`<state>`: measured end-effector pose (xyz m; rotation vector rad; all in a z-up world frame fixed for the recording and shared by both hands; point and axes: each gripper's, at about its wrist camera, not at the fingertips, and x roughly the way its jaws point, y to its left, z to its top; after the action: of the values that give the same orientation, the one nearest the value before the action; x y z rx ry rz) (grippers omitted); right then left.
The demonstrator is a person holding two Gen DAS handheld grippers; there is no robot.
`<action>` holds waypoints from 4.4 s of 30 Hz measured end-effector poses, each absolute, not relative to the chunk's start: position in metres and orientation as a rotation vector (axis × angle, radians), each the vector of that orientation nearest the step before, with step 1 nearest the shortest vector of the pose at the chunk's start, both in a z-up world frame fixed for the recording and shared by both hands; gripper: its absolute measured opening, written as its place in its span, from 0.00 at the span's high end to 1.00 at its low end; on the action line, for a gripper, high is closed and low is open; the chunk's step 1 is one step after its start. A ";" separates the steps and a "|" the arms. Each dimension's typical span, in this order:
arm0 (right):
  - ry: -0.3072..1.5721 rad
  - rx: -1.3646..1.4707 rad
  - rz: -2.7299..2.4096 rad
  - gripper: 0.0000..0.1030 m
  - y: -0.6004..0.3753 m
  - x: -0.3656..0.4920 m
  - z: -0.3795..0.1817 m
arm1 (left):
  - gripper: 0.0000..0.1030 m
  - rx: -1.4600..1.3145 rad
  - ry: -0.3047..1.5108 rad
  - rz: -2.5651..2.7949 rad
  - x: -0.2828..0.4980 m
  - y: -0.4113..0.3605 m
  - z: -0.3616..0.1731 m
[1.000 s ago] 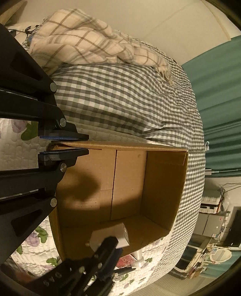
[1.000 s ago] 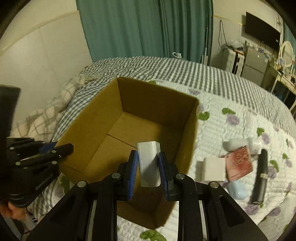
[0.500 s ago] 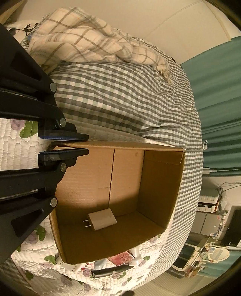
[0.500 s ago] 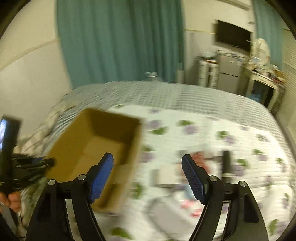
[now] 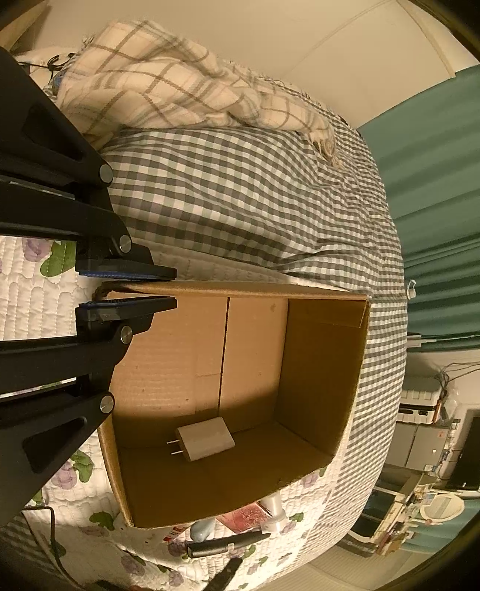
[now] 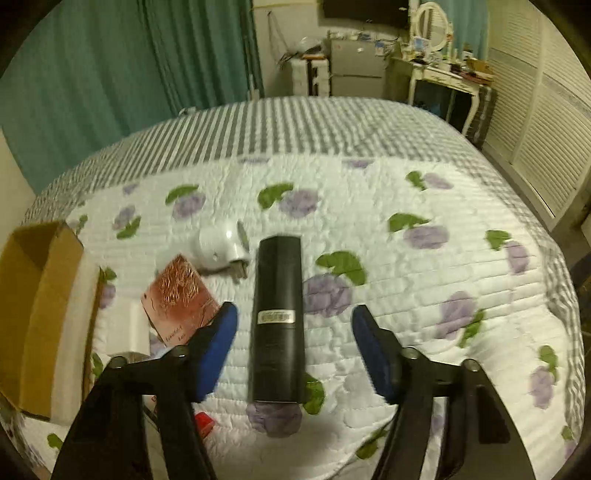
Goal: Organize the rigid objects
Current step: 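Grasp the black cylindrical bottle with the right gripper, then carry the black bottle into the box and release it, then grasp the blue earbud case with the right gripper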
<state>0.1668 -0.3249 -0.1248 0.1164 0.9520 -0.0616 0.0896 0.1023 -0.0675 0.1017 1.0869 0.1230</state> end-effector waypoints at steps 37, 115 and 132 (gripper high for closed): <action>0.826 0.097 0.043 0.60 -0.259 0.122 -0.061 | 0.92 0.049 1.074 0.073 0.089 0.114 -0.072; 1.253 0.061 0.283 0.43 -0.257 0.182 -0.162 | 0.92 0.146 1.084 0.105 0.089 0.099 -0.074; 1.216 0.084 0.326 0.51 -0.260 0.165 -0.136 | 0.92 0.098 1.088 0.091 0.088 0.104 -0.072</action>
<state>0.1649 -0.2604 -0.1360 0.0837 1.2160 0.3262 0.0882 0.1043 -0.0724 0.0985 1.0883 0.0906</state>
